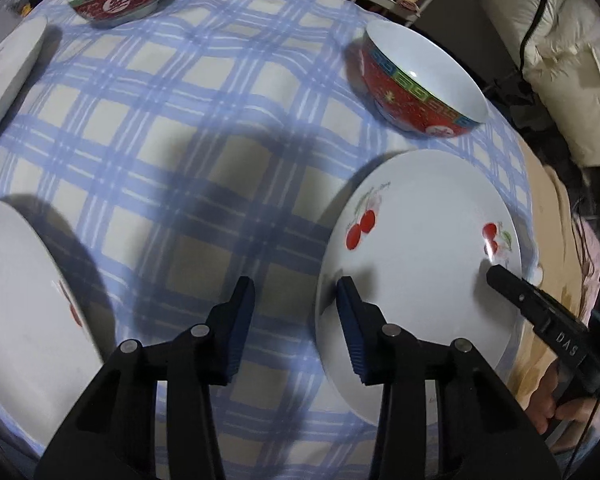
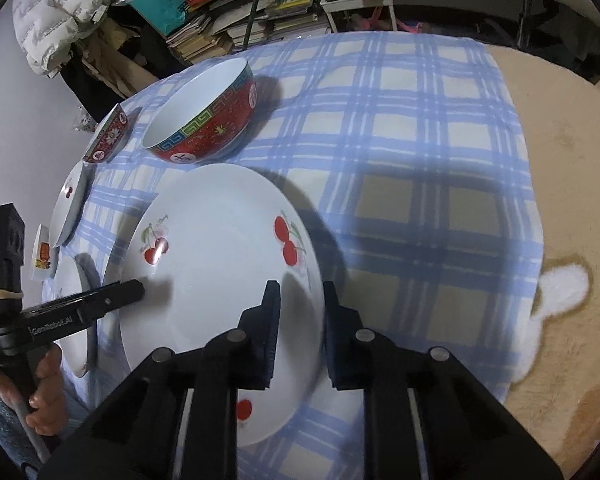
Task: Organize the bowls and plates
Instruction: 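Close the left tool on a second cherry plate rim while the right tool grips its opposite rim, then lift the second plate with both tools and carry it over the plate stack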
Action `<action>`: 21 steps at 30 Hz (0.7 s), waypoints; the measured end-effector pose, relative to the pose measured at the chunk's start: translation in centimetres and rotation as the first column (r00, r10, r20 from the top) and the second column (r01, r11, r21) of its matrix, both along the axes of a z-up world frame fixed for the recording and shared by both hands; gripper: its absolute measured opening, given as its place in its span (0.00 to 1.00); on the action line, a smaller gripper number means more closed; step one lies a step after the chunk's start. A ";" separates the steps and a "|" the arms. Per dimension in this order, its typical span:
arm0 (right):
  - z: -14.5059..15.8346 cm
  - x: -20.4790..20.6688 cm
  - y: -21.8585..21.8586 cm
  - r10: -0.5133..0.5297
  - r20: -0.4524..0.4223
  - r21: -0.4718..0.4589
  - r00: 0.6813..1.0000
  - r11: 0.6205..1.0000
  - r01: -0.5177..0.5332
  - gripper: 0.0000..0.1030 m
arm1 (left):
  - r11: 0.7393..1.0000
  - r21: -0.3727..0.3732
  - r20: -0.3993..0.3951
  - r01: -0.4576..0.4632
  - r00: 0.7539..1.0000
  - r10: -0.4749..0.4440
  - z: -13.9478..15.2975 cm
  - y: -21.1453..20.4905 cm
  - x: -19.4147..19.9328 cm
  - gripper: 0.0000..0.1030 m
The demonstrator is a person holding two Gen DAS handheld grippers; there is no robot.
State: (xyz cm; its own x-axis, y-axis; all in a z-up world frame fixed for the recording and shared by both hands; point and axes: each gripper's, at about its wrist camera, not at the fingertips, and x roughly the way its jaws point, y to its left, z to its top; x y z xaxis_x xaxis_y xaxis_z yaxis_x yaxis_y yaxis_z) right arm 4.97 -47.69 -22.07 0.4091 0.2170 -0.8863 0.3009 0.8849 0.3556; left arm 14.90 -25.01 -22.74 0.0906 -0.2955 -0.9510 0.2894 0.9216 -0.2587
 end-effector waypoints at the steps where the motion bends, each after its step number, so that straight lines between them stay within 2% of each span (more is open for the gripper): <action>1: 0.0 0.1 0.1 0.005 0.004 -0.006 1.000 1.000 -0.005 0.20 | 1.000 0.001 0.005 0.003 1.000 -0.003 0.0 -0.1 0.0 0.39; 3: -0.3 0.3 0.1 0.009 0.000 -0.008 1.000 1.000 -0.009 0.17 | 1.000 0.005 0.014 0.026 1.000 -0.026 0.0 -0.4 0.0 0.37; 5: -0.6 0.5 -0.1 0.006 -0.005 0.016 1.000 1.000 -0.006 0.16 | 0.998 -0.012 0.003 0.067 0.998 -0.067 -0.1 -1.0 0.1 0.23; 7: -0.8 0.6 -0.3 0.000 -0.012 0.047 1.000 0.999 0.001 0.17 | 0.996 -0.027 -0.025 0.090 0.996 -0.091 -0.3 -1.5 0.2 0.14; 9: -1.0 0.6 -0.4 -0.009 -0.024 0.067 1.000 0.998 0.010 0.17 | 0.996 0.005 -0.016 0.090 0.996 -0.090 -0.2 -2.0 0.1 0.15; 13: -0.8 0.5 -0.1 -0.013 -0.040 0.073 0.999 0.997 0.016 0.17 | 0.992 0.019 0.005 0.124 0.992 -0.124 0.3 -2.2 -0.1 0.16; 21: 1.0 1.1 2.6 0.106 -0.039 0.030 0.994 0.994 -0.105 0.17 | 0.994 0.018 0.015 0.110 0.994 -0.110 2.0 0.5 0.0 0.16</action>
State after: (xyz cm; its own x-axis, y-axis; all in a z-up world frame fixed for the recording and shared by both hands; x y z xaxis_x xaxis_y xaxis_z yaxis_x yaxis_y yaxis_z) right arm 6.07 -45.11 -21.04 0.3463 0.2817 -0.8948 0.2212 0.9024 0.3697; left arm 14.87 -24.49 -20.73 0.0733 -0.2884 -0.9547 0.3933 0.8880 -0.2381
